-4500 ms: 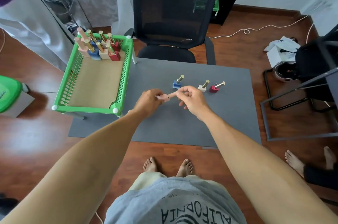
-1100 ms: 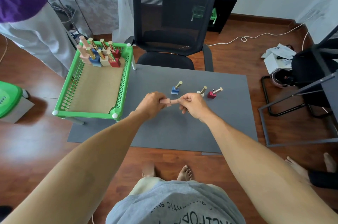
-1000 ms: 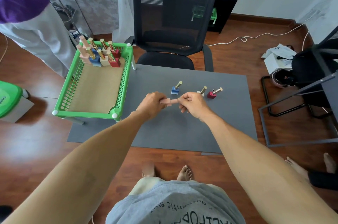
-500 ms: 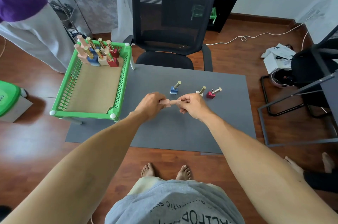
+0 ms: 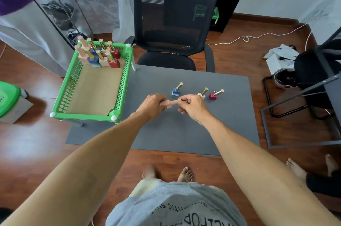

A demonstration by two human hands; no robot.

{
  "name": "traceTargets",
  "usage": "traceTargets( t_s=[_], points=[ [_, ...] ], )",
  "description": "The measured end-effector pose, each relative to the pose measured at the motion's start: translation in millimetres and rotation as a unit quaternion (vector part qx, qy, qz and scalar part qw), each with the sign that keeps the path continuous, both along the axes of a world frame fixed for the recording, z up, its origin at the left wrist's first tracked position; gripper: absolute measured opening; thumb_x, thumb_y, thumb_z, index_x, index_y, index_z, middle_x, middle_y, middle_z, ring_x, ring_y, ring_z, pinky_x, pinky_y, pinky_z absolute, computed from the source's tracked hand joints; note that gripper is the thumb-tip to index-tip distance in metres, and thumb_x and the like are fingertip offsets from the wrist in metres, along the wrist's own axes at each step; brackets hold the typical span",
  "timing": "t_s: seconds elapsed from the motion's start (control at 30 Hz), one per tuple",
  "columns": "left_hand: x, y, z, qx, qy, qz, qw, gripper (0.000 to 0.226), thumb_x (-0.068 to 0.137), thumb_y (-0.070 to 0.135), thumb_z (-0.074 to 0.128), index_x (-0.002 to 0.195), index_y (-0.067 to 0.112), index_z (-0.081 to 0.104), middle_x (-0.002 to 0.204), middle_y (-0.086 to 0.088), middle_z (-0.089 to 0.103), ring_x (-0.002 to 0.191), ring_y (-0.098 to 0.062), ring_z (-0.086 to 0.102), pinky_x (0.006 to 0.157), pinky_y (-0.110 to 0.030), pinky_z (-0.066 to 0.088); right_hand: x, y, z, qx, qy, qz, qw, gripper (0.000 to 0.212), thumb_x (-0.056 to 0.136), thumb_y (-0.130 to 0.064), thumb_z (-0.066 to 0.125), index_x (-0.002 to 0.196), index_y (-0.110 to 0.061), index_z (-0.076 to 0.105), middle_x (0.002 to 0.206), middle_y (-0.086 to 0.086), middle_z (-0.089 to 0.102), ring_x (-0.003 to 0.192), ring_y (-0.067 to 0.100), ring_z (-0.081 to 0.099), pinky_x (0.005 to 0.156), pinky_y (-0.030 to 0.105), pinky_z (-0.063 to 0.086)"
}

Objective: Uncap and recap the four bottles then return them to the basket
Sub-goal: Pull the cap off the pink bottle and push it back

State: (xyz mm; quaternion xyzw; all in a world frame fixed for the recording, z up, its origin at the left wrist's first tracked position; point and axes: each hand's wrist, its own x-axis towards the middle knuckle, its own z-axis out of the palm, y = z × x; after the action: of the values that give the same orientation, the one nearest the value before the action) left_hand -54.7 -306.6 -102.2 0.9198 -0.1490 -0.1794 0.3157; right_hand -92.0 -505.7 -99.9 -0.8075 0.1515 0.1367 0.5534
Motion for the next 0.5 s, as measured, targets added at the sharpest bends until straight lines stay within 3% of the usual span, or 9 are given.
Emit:
traceTargets(
  t_s=[0.07,0.13,0.23,0.33,0.4,0.5],
  points=[
    [-2.2,0.5,-4.1,-0.012,0.015,0.027,0.999,0.011,0.092,0.017,0.068,0.102,0.019,0.068,0.097,0.000,0.066,0.090,-0.023,0.059,0.070,-0.030,0.045,0.6,4.8,0.2,0.003,-0.008,-0.017,1.000,0.007,0.098,-0.010,0.066,0.101,-0.012,0.072,0.085,0.007,0.076,0.065,0.010,0.073,0.063,0.032,0.063],
    [-5.5,3.0,-11.3,0.012,0.018,0.043,0.999,0.038,0.091,0.025,0.069,0.128,0.018,0.060,0.127,-0.004,0.062,0.114,-0.026,0.057,0.090,-0.036,0.048,2.9,8.9,0.8,-0.025,-0.017,-0.027,0.999,0.010,0.098,-0.012,0.064,0.101,-0.011,0.073,0.082,0.004,0.076,0.064,0.010,0.071,0.060,0.034,0.063],
    [-14.7,11.8,-27.8,0.123,0.004,0.042,0.992,0.082,0.089,0.051,0.065,0.153,0.013,0.029,0.163,-0.006,0.024,0.149,-0.027,0.022,0.115,-0.042,0.030,8.8,11.5,2.4,-0.078,-0.030,-0.035,0.996,0.015,0.100,-0.015,0.058,0.097,-0.014,0.072,0.074,0.001,0.072,0.060,0.012,0.066,0.062,0.041,0.059],
    [-24.8,22.3,-48.8,0.188,-0.001,0.041,0.981,0.114,0.082,0.074,0.052,0.159,0.008,-0.001,0.168,-0.009,-0.008,0.154,-0.024,-0.011,0.125,-0.042,0.003,16.3,15.0,1.8,-0.115,-0.043,-0.023,0.992,0.019,0.100,-0.017,0.056,0.095,-0.010,0.073,0.076,0.006,0.072,0.069,0.030,0.068,0.060,0.036,0.050],
    [-31.0,26.8,-62.0,0.204,-0.002,0.045,0.978,0.125,0.077,0.085,0.045,0.158,0.006,-0.008,0.167,-0.011,-0.014,0.153,-0.024,-0.019,0.124,-0.043,-0.005,22.0,19.3,-0.2,-0.136,-0.049,-0.006,0.990,0.020,0.100,-0.016,0.056,0.092,-0.008,0.072,0.075,0.008,0.071,0.076,0.035,0.068,0.061,0.035,0.047],
    [-38.0,29.8,-78.1,0.209,0.002,0.064,0.976,0.132,0.070,0.093,0.034,0.158,0.005,-0.011,0.166,-0.012,-0.018,0.151,-0.023,-0.024,0.123,-0.043,-0.010,30.5,28.6,-2.8,-0.162,-0.062,0.033,0.984,0.024,0.102,-0.017,0.054,0.091,-0.003,0.069,0.077,0.015,0.071,0.077,0.039,0.067,0.065,0.044,0.051]
  ],
)
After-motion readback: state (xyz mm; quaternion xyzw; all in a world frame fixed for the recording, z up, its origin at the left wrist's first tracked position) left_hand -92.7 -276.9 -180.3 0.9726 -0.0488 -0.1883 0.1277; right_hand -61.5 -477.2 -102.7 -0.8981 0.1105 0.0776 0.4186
